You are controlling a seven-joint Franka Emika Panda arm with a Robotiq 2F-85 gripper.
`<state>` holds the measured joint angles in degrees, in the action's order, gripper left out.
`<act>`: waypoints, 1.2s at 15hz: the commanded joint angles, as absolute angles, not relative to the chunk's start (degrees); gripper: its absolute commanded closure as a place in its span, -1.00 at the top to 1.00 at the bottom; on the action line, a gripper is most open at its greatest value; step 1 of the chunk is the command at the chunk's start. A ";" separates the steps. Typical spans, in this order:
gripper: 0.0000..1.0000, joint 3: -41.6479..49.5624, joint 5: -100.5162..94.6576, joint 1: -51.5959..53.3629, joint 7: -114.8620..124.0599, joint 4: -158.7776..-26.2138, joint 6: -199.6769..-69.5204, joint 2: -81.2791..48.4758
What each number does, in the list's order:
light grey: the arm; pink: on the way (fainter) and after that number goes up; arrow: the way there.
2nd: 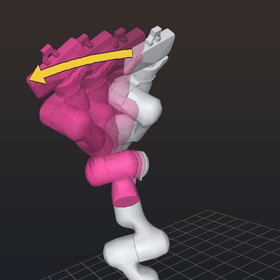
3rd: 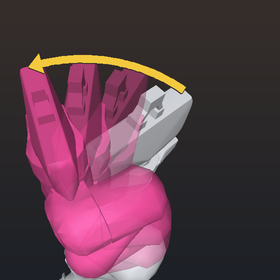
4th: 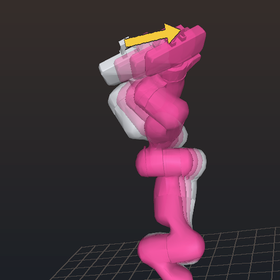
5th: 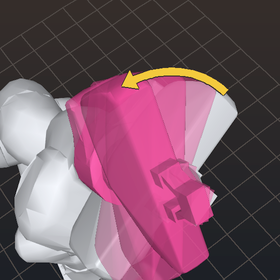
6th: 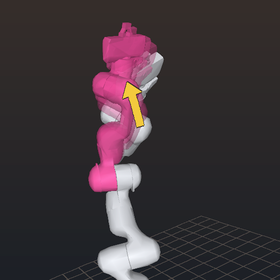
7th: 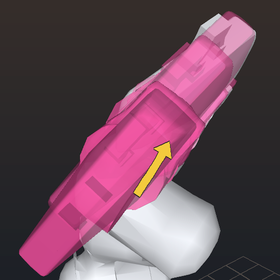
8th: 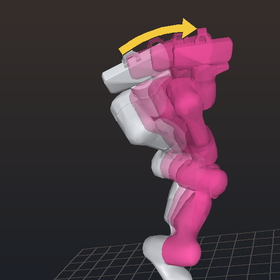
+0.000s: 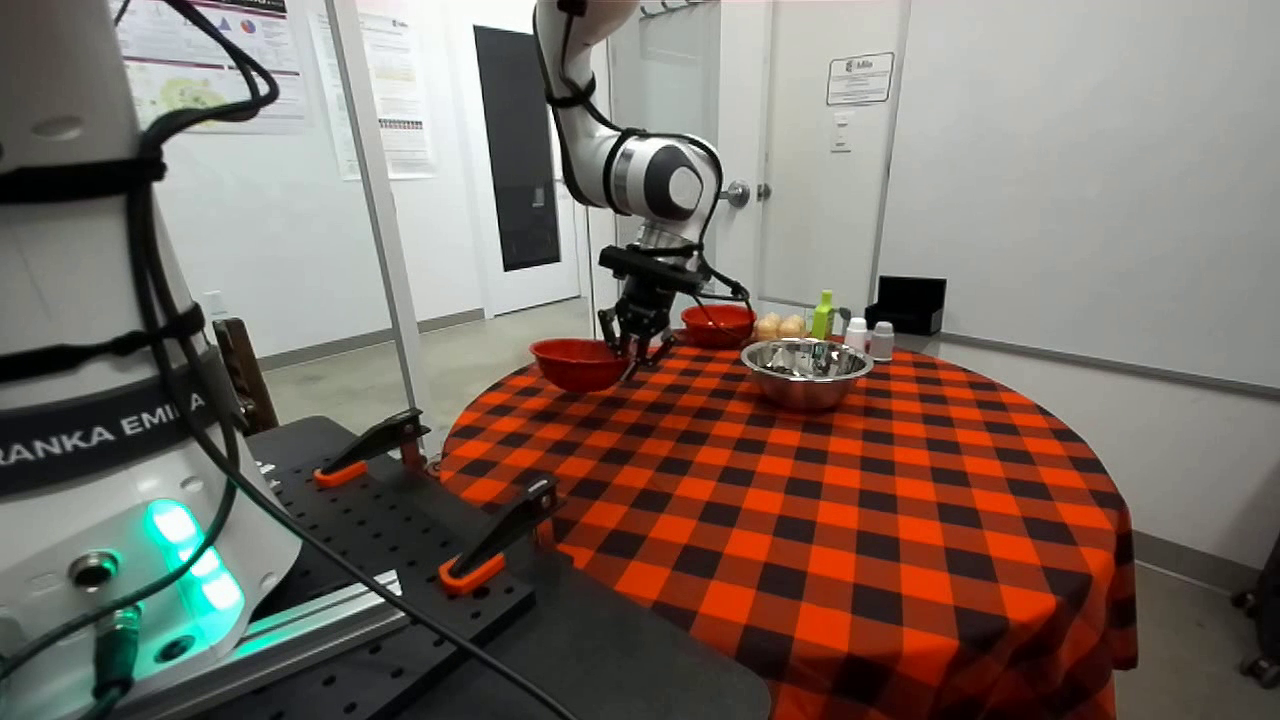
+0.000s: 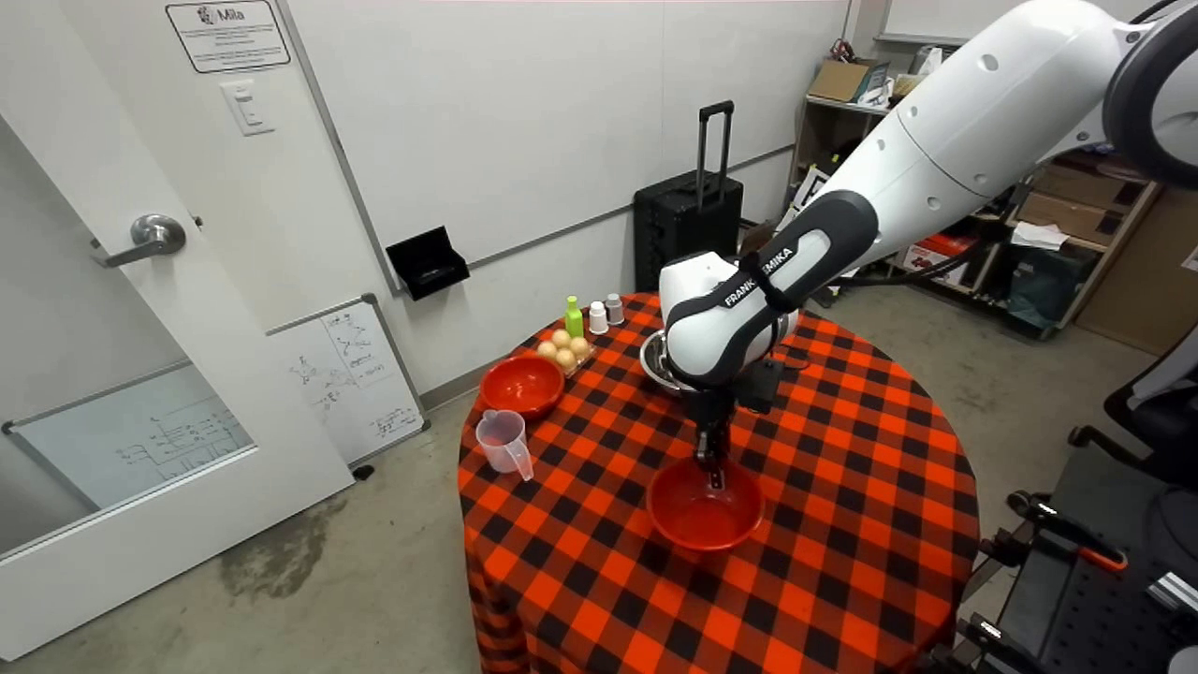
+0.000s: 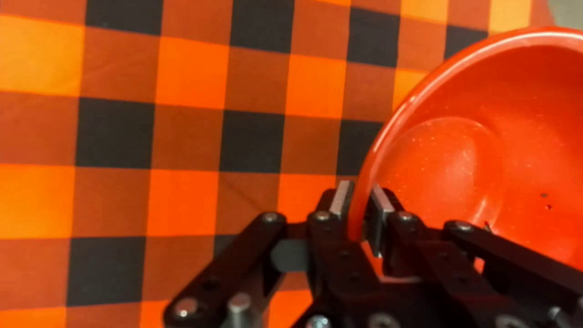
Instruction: Pour the things in the red bowl into the silver bowl
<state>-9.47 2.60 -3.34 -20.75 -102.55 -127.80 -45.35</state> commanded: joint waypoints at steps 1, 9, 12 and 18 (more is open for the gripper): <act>-0.94 -7.43 3.68 -2.20 -14.78 -102.90 -136.65 -46.14; -0.27 -5.16 3.06 -1.64 -6.99 -102.37 -141.47 -50.26; 0.13 -5.00 2.85 -1.45 -6.14 -102.95 -141.57 -49.69; 0.98 -3.90 1.03 0.03 -5.16 -107.52 -141.06 -43.07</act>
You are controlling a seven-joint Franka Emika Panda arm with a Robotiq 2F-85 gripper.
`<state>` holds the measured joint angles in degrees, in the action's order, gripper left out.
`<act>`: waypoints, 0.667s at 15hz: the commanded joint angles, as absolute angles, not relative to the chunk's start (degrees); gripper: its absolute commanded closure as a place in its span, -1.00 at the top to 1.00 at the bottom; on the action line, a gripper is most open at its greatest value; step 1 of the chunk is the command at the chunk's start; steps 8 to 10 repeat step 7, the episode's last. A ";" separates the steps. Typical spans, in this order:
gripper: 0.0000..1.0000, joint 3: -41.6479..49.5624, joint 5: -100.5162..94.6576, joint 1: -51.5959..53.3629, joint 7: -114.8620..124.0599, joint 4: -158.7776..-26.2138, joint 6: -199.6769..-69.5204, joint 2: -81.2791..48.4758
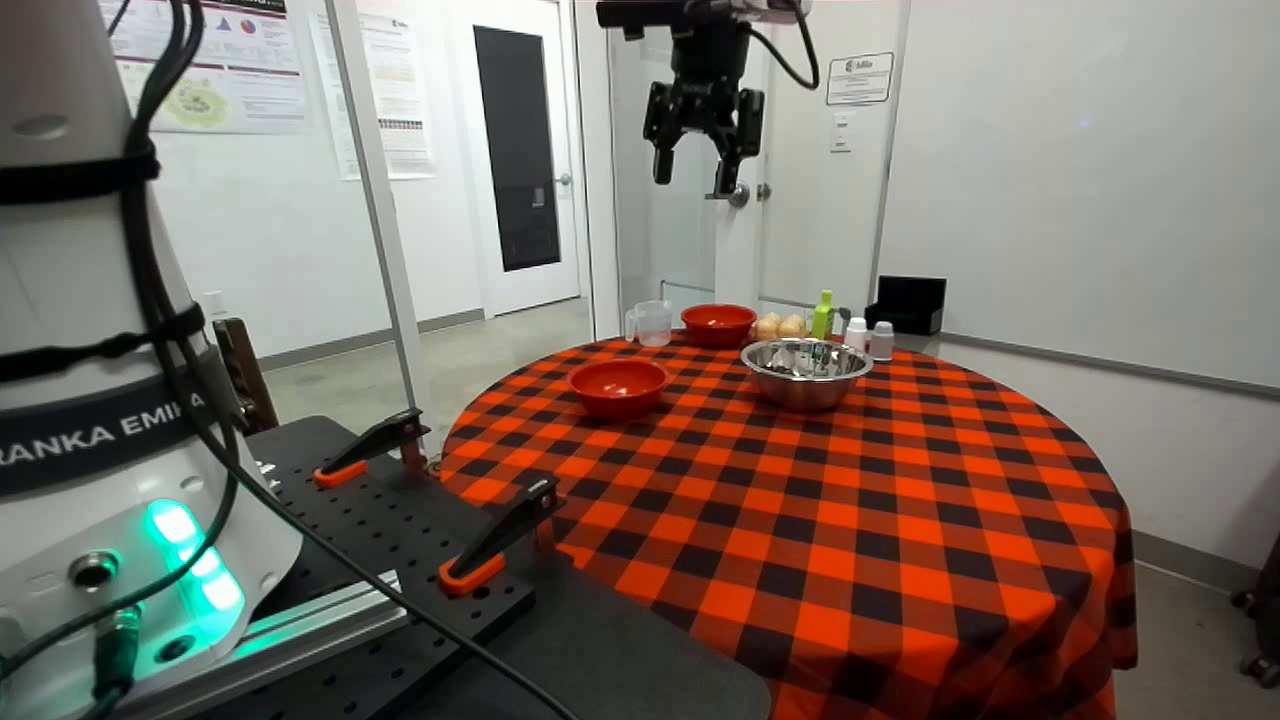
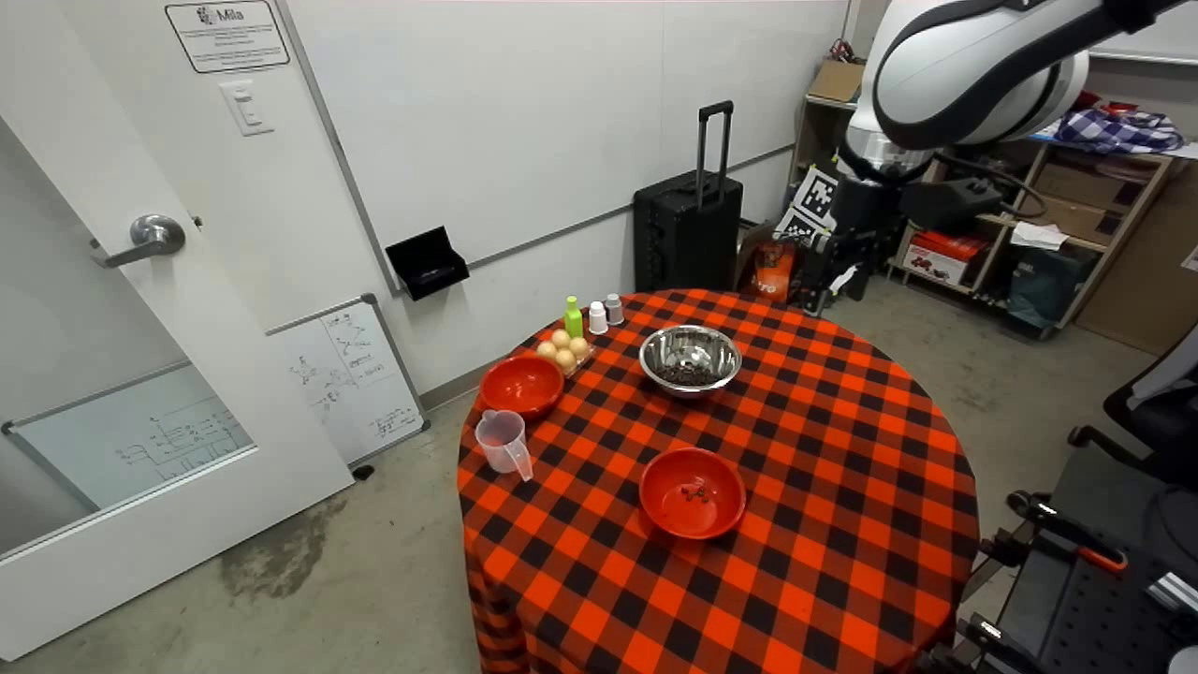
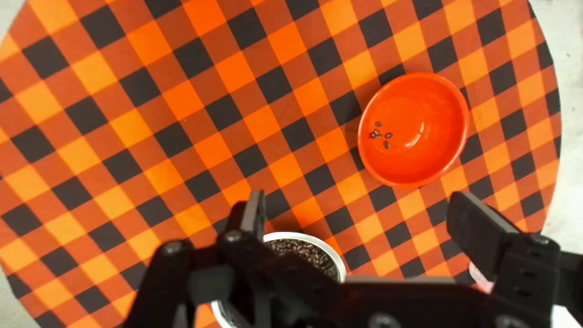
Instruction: Pour the things in the red bowl into the silver bowl
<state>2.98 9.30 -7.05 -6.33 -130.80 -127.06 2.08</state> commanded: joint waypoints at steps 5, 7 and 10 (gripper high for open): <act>1.00 4.24 8.18 -6.18 -6.25 -132.64 -126.50 4.52; 1.00 4.24 8.18 -6.18 -6.25 -132.71 -126.50 4.48; 1.00 4.24 8.18 -6.18 -6.25 -132.71 -126.50 4.48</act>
